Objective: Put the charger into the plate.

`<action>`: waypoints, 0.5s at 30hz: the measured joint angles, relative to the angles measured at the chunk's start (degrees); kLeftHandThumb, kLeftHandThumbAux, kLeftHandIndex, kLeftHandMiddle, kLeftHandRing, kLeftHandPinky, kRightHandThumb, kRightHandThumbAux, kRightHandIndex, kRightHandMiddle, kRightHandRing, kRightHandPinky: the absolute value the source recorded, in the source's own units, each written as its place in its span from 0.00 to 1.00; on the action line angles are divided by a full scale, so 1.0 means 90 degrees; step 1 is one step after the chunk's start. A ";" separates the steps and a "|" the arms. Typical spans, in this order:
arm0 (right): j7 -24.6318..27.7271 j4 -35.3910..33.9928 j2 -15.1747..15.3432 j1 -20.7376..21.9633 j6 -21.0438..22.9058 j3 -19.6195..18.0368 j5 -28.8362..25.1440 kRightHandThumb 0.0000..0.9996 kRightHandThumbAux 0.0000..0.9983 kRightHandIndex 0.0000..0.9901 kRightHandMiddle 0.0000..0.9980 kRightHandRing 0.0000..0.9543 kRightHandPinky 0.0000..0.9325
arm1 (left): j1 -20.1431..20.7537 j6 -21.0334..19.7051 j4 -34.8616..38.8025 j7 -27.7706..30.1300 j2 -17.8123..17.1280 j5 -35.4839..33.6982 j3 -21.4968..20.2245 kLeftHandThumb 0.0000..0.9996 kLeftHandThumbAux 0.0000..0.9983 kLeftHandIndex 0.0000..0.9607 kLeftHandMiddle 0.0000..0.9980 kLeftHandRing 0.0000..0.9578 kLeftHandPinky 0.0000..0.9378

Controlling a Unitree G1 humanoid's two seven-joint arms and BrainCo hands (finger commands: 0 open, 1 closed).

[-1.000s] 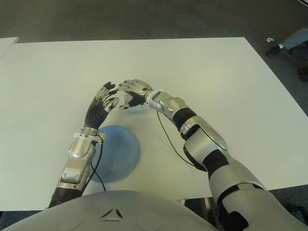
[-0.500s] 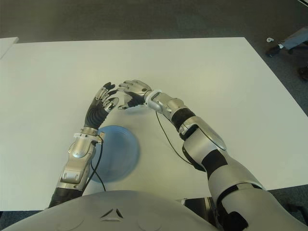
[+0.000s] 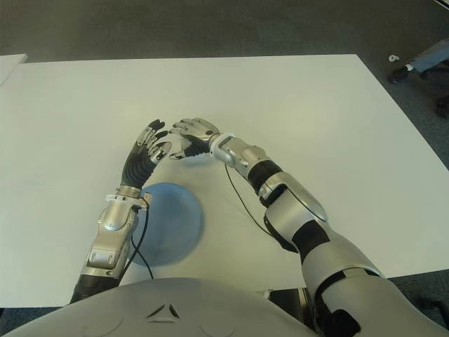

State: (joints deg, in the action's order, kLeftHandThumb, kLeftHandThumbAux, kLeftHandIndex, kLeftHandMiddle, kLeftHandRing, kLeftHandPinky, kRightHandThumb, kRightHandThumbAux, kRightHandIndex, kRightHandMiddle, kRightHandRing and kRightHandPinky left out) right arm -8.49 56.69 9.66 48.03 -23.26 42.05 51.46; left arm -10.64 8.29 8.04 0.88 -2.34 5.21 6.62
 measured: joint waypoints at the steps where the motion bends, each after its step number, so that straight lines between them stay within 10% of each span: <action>1: -0.0003 -0.0022 -0.0001 -0.0031 0.0005 -0.0004 -0.0001 0.38 0.16 0.00 0.00 0.00 0.00 | -0.0011 0.0001 0.0000 0.0002 -0.0013 -0.0014 -0.0008 0.00 0.51 0.00 0.10 0.14 0.19; 15: 0.0093 -0.0734 0.0140 -0.0451 0.0152 -0.0088 -0.0013 0.38 0.19 0.00 0.00 0.00 0.00 | -0.0162 0.0002 -0.0005 0.0154 -0.0188 -0.0132 -0.0141 0.00 0.54 0.00 0.12 0.16 0.21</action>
State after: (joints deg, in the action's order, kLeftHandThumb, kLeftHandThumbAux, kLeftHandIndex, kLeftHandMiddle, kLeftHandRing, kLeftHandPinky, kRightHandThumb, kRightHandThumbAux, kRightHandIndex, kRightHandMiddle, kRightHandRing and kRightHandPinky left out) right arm -7.66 50.08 10.92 43.97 -21.89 41.26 51.35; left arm -12.10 8.30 7.99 2.26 -4.03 4.02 5.35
